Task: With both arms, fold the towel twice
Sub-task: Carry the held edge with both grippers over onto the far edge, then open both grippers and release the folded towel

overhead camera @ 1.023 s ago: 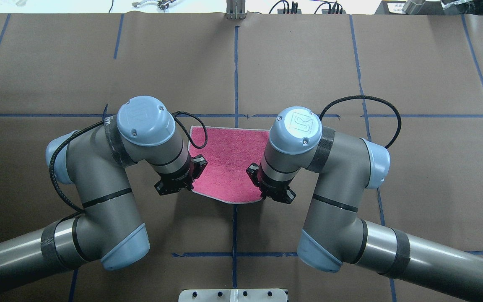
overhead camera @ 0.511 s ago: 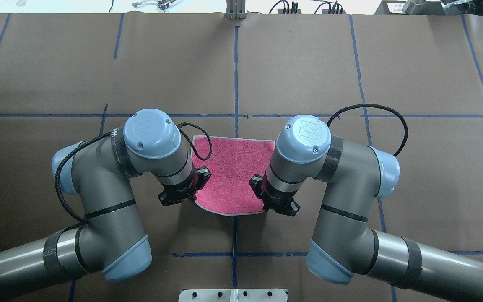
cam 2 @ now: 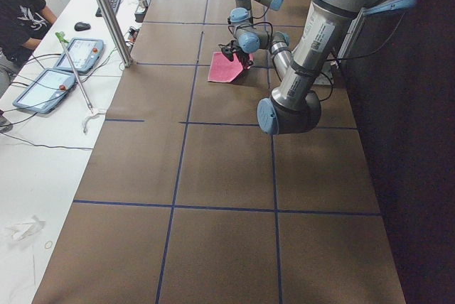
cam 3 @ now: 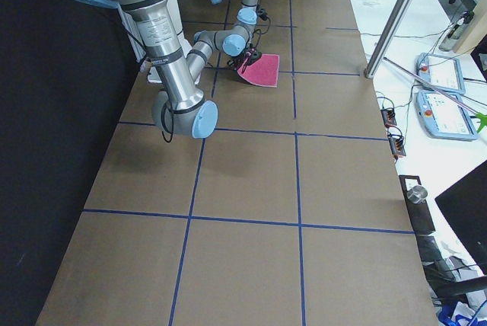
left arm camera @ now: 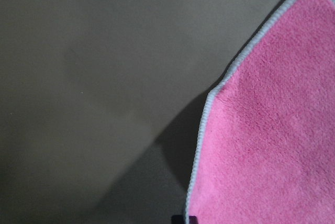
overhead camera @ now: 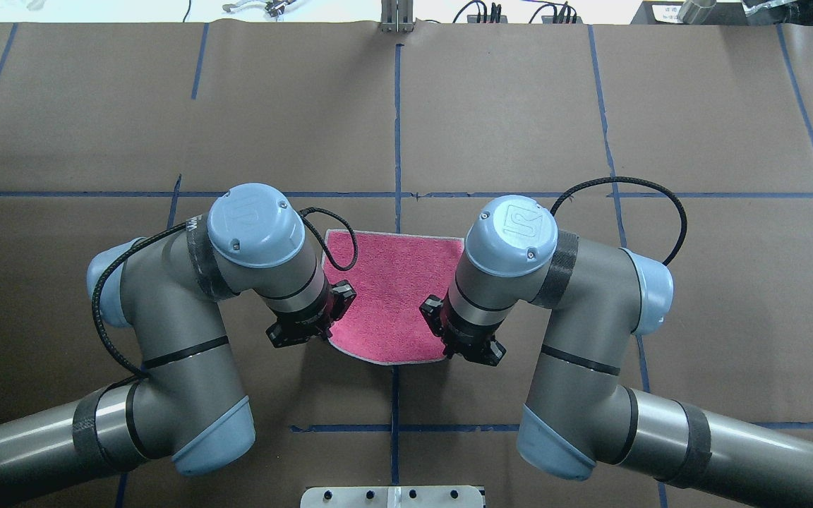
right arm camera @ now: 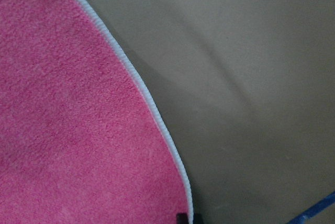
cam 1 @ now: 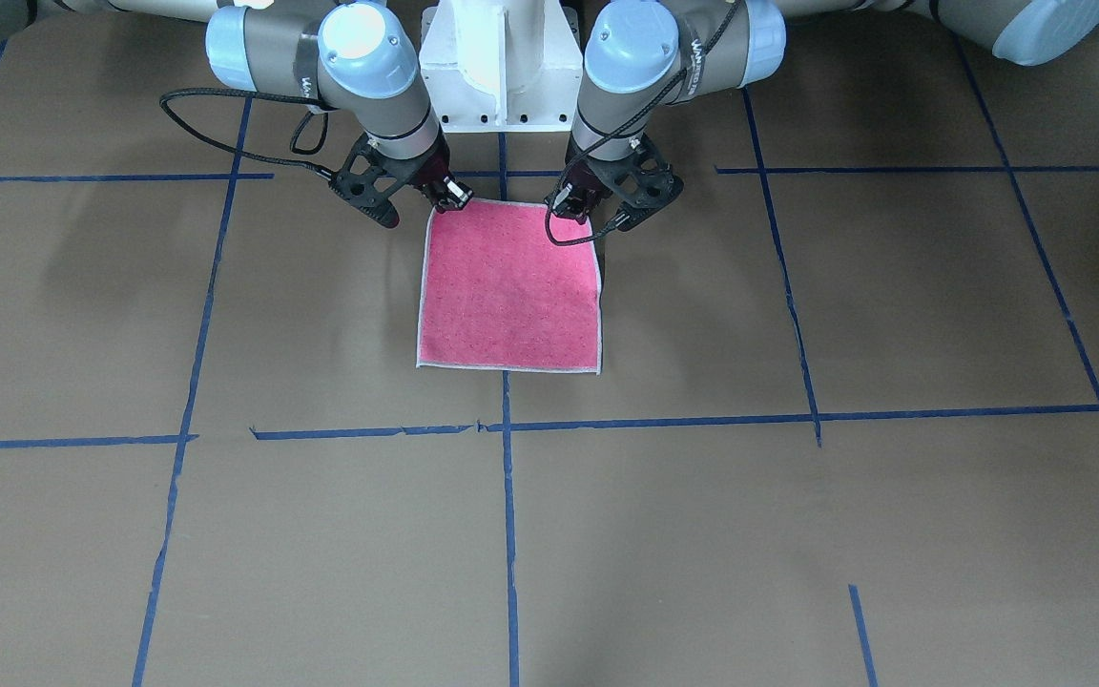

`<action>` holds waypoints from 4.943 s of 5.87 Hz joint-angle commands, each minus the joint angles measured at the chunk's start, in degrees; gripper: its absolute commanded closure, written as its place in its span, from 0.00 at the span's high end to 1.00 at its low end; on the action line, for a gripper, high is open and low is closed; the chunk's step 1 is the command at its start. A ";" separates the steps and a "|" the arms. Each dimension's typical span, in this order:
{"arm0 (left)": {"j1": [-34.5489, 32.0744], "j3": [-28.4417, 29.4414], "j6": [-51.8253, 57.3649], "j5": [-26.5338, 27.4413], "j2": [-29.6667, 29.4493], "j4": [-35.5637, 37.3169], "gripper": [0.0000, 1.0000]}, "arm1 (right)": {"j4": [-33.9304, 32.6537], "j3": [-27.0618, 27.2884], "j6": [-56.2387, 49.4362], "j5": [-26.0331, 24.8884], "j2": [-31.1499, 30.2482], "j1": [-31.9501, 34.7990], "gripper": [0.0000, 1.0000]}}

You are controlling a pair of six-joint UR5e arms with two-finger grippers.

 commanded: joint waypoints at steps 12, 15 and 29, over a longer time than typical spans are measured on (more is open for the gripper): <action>-4.45 12.01 3.00 -0.22 -6.23 -5.23 0.00 | 5.26 -14.19 -0.02 0.55 6.64 7.35 0.09; -6.03 15.27 3.26 -0.40 -6.85 -7.97 0.00 | 5.37 -15.08 -0.02 2.04 6.91 9.02 0.09; -17.26 23.89 19.20 -1.10 -8.26 -20.54 1.00 | 12.05 -22.21 -16.87 3.80 8.15 20.87 1.00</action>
